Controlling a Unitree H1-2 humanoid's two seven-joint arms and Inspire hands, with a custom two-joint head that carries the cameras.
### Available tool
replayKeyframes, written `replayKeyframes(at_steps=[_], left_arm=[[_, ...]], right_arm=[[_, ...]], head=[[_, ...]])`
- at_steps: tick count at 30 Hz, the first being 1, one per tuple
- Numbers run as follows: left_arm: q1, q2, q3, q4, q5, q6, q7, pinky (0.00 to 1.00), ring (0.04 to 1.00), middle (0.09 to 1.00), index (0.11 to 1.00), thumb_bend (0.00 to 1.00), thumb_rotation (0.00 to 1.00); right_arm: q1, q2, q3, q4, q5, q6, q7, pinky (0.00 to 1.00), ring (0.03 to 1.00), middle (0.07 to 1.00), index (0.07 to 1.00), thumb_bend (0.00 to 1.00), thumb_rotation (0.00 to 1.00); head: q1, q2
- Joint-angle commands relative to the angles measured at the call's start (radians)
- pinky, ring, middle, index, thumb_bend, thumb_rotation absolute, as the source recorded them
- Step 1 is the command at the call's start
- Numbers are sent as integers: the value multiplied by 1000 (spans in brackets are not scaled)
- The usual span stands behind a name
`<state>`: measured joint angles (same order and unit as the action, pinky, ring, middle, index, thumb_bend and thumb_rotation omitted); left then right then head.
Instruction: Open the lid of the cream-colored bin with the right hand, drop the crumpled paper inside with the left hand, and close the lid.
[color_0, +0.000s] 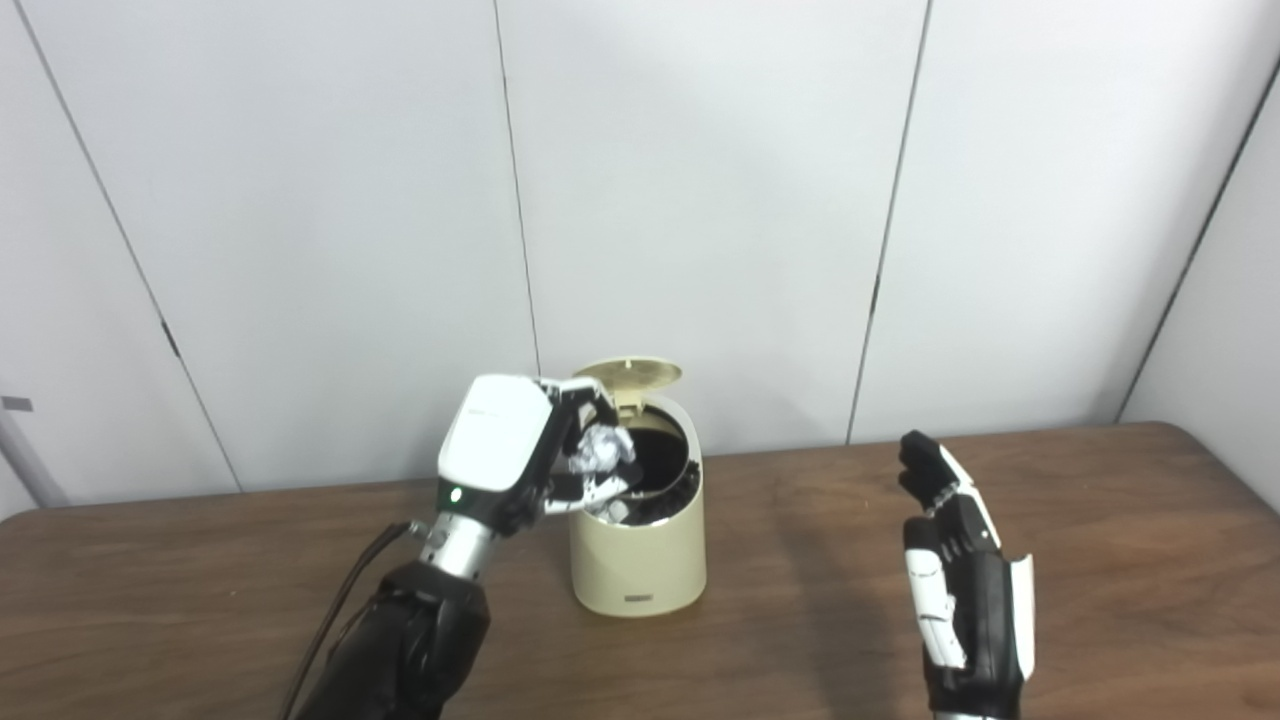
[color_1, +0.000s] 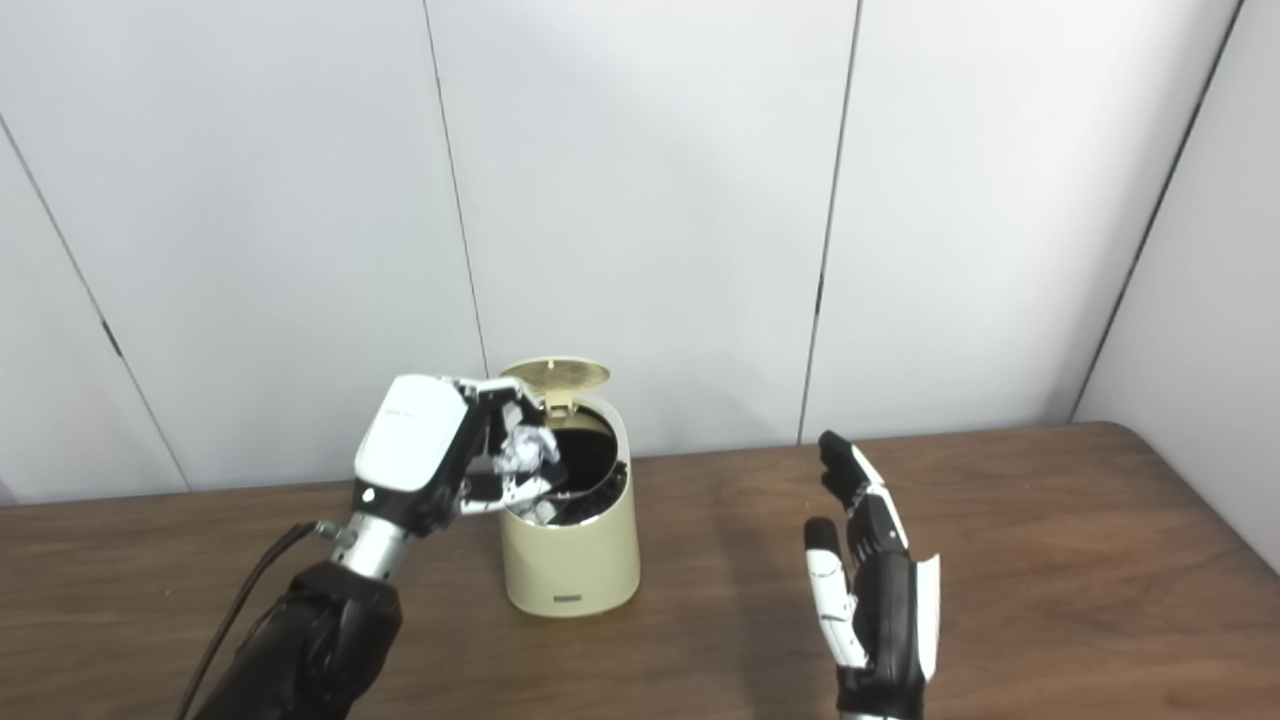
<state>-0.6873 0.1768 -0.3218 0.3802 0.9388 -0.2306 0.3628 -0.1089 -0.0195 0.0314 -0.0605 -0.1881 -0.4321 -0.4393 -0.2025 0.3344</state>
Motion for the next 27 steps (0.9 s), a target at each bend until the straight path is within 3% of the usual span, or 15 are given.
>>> replayKeyframes(at_steps=[1, 15, 27], left_arm=[[-70, -8, -2, 1, -8, 12, 11, 147, 188, 266, 472, 491, 62], [-119, -24, -44, 120, -18, 12, 56, 171, 210, 285, 472, 493, 70], [-102, -20, -39, 77, -42, 58, 4, 270, 320, 394, 482, 509, 92]], right_arm=[[-20, 14, -2, -37, -18, -37, 0, 842, 863, 852, 810, 292, 747], [-13, 48, -18, -65, -40, -37, 15, 828, 853, 842, 806, 266, 753], [-16, 51, -28, -69, -39, -36, 27, 819, 849, 840, 808, 246, 771]], head=[[-3, 2], [-5, 11], [3, 14]])
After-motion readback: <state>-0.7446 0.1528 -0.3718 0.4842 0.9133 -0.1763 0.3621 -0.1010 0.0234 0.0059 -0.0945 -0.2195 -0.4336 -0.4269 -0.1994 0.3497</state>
